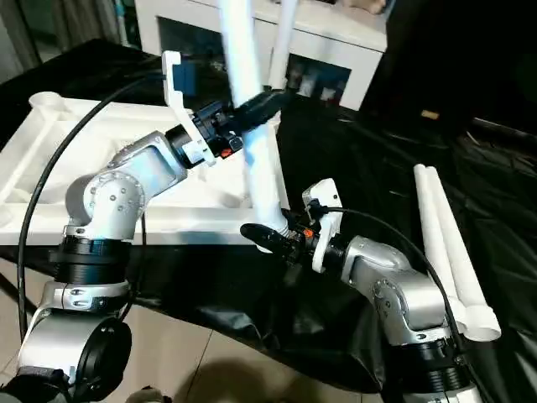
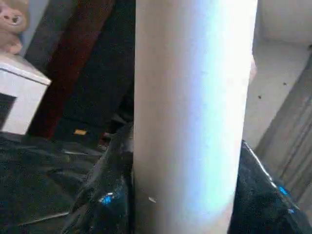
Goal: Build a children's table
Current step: Insert table leg to table base
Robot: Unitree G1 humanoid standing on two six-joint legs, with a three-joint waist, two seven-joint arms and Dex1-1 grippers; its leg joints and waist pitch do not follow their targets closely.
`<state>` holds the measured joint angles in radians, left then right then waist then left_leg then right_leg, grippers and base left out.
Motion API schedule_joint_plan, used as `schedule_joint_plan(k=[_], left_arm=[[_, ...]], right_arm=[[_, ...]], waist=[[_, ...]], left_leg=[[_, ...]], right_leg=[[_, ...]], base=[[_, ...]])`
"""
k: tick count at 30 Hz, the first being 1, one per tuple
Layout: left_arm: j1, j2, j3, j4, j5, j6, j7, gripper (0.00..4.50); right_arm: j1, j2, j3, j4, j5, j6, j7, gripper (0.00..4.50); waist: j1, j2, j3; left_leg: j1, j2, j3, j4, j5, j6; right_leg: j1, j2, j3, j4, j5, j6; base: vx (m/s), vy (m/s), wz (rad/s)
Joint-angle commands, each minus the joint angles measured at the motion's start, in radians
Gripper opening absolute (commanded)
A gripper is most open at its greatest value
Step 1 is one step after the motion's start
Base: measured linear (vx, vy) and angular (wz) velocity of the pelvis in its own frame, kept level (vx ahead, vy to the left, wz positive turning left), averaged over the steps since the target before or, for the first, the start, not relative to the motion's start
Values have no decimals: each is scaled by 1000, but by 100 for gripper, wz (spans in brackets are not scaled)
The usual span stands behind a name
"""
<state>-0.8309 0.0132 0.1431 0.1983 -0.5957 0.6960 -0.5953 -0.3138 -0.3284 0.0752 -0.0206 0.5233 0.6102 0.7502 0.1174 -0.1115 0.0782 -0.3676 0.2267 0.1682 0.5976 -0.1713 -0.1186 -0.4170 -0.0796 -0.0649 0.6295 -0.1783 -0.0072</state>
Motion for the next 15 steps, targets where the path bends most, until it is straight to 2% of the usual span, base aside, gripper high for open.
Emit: schedule_joint_plan(k=[1,2,4,5,8,11,13,15], left_arm=[[1,-10,0,-12,-3,29,35,195],[-1,-9,4,-9,-6,35,47,193],[-23,-2,28,17,-7,68,111,183],[-29,0,33,25,-4,74,126,183],[-51,21,33,68,19,114,157,180],[-65,28,43,93,16,135,169,180],[-70,28,50,98,7,148,179,180],[-75,28,52,97,-10,173,199,180]], right_arm=[[-18,-6,-27,-38,36,12,11,277],[-20,-5,-28,-41,43,20,12,332],[-27,6,-45,-62,77,54,10,346],[-28,7,-49,-68,87,62,12,346],[-27,22,-92,-97,152,95,1,387],[-44,43,-156,-101,224,147,-49,389],[-60,46,-189,-93,261,178,-78,389],[-72,28,-191,-92,252,218,-96,389]], waist=[[1,-1,-84],[1,-2,-85],[1,-1,-84],[2,-1,-85],[1,-1,-84],[1,2,-85],[2,4,-88],[4,4,-88]], left_leg=[[1,-4,11,-60,-97,22],[1,-4,11,-59,-97,22],[0,-5,11,-59,-115,18],[1,-6,11,-59,-123,18],[3,-7,10,-60,-128,18],[2,-7,8,-61,-116,11],[3,-6,8,-60,-102,3],[3,-7,8,-59,-99,-3]], right_leg=[[66,-43,36,-68,-141,-142],[67,-43,36,-67,-138,-144],[68,-43,36,-70,-156,-142],[68,-43,35,-72,-174,-132],[65,-42,35,-76,-208,-107],[64,-42,34,-74,-200,-110],[64,-43,34,-69,-155,-127],[66,-41,34,-65,-134,-138]], base=[[0,0,0],[0,0,0],[0,0,0],[0,0,0],[0,0,0],[0,0,0],[0,0,0],[0,0,0]])
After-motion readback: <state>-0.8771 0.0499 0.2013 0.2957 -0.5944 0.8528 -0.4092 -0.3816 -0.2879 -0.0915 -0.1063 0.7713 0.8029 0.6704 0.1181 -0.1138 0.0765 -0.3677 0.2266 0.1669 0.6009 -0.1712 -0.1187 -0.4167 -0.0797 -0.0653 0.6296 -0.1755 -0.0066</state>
